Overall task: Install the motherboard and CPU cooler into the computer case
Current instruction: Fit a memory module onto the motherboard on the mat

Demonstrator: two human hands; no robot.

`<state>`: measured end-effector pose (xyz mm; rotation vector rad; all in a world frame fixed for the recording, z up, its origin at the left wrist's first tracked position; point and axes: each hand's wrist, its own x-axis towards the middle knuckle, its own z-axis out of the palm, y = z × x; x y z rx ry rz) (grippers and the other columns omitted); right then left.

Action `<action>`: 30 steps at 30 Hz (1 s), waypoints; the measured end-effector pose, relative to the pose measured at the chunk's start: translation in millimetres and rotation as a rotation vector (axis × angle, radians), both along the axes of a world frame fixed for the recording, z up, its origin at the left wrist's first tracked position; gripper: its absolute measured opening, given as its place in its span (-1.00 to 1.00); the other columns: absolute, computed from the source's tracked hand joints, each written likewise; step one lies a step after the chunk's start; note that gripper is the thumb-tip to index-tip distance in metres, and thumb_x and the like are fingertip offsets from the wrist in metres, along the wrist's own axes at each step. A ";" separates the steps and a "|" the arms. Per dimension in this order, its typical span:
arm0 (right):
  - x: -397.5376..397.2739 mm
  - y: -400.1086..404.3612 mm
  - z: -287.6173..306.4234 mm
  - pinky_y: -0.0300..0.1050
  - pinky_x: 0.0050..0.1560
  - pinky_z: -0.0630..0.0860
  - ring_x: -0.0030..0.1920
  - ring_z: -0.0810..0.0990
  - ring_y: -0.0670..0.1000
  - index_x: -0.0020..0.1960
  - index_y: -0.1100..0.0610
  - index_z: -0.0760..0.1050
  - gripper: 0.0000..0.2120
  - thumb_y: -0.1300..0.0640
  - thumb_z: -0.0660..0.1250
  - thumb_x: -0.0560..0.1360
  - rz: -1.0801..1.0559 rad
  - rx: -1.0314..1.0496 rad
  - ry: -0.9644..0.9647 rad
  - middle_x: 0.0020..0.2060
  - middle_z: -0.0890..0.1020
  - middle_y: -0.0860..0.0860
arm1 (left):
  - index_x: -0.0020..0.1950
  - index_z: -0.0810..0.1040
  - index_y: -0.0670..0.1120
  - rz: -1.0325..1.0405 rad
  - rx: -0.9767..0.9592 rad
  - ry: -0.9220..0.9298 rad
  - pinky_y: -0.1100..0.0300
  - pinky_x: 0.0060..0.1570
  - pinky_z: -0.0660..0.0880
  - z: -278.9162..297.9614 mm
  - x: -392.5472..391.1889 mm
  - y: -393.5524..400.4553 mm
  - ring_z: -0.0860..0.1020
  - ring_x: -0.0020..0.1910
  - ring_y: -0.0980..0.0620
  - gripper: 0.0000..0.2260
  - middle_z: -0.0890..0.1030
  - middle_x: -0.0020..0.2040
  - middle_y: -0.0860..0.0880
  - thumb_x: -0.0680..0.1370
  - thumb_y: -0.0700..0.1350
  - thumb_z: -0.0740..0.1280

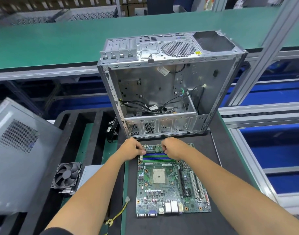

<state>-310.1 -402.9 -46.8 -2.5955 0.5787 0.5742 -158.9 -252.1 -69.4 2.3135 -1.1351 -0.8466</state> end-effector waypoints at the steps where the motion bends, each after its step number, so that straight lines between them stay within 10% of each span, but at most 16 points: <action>1: -0.5 0.7 -0.1 -0.08 -0.13 0.40 -0.07 0.50 0.09 -0.01 0.19 0.44 -0.81 0.42 0.18 0.49 0.001 0.003 0.008 0.00 0.55 0.12 | -0.18 0.70 -0.09 -0.007 0.008 -0.013 0.24 -0.14 0.49 -0.1 -0.7 0.0 0.59 -0.16 0.14 -0.93 0.66 -0.18 0.07 0.44 -0.10 0.48; 14: -1.4 0.0 -4.6 -0.05 -0.15 0.44 -0.05 0.53 0.10 0.11 0.20 0.46 -0.75 0.41 0.23 0.48 0.050 -0.085 -0.003 0.06 0.54 0.13 | -0.27 0.67 -0.09 -0.127 -0.011 -0.108 0.32 -0.33 0.40 0.9 -2.3 -5.2 0.51 -0.36 0.26 -0.89 0.58 -0.39 0.16 0.44 -0.09 0.46; 20: -2.6 -5.2 -4.2 -0.05 -0.24 0.36 -0.24 0.41 0.13 -0.16 0.18 0.37 -0.85 0.38 0.21 0.52 0.017 -0.115 0.002 -0.17 0.48 0.12 | -0.26 0.64 -0.09 -0.157 -0.003 -0.115 0.34 -0.32 0.41 -3.4 -6.3 -9.3 0.55 -0.30 0.18 -0.84 0.61 -0.33 0.14 0.48 -0.05 0.44; 30: -4.7 -7.1 -11.1 0.04 -0.02 0.53 -0.02 0.55 0.16 0.05 0.24 0.52 -0.87 0.34 0.24 0.55 0.033 -0.070 -0.093 0.01 0.58 0.16 | -0.12 0.69 -0.07 -0.101 -0.015 -0.166 0.27 -0.17 0.40 -2.6 -5.8 -5.0 0.54 -0.19 0.15 -0.91 0.65 -0.17 0.08 0.50 -0.08 0.42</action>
